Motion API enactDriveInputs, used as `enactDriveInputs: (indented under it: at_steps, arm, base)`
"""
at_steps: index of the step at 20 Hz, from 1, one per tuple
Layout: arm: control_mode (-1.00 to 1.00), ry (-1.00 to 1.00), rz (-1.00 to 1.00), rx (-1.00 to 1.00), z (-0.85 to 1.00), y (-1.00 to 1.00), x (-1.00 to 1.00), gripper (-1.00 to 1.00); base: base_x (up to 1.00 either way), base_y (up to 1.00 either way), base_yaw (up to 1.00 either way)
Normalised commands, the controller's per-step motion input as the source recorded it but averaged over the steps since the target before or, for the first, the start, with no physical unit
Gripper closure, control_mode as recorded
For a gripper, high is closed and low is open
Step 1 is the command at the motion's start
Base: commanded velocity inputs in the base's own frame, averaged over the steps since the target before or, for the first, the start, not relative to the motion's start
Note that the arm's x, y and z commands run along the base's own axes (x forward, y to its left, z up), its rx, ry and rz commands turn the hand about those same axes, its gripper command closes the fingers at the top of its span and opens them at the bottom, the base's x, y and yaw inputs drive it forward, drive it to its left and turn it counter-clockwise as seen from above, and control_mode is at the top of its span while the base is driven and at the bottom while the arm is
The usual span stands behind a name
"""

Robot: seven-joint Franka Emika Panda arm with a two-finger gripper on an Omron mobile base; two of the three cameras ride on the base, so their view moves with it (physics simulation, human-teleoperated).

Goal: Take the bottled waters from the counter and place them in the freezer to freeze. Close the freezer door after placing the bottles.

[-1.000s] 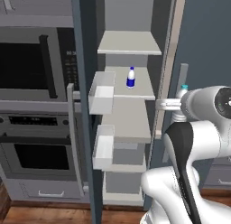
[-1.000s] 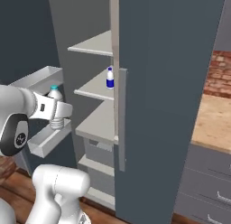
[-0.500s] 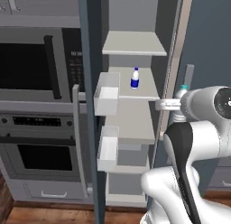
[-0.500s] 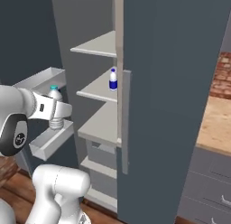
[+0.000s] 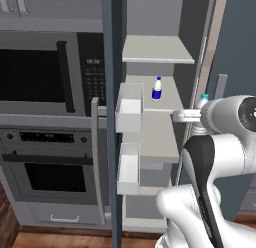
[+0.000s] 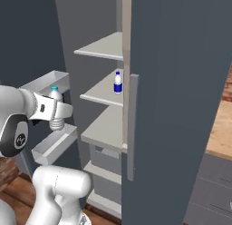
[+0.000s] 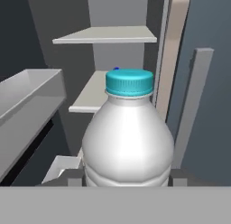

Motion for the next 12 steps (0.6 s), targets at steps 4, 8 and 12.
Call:
enactDriveInputs:
  at_steps: [4,8,12]
  arm:
    - [1.00,0.00,0.00,0.00,0.00,0.00,0.00,1.00]
    - [1.00,0.00,0.00,0.00,0.00,0.00,0.00,1.00]
    - [1.00,0.00,0.00,0.00,0.00,0.00,0.00,1.00]
  base:
    - [0.40,0.13,0.00]
    - [0.50,0.02,0.00]
    - [0.46,0.00,0.00]
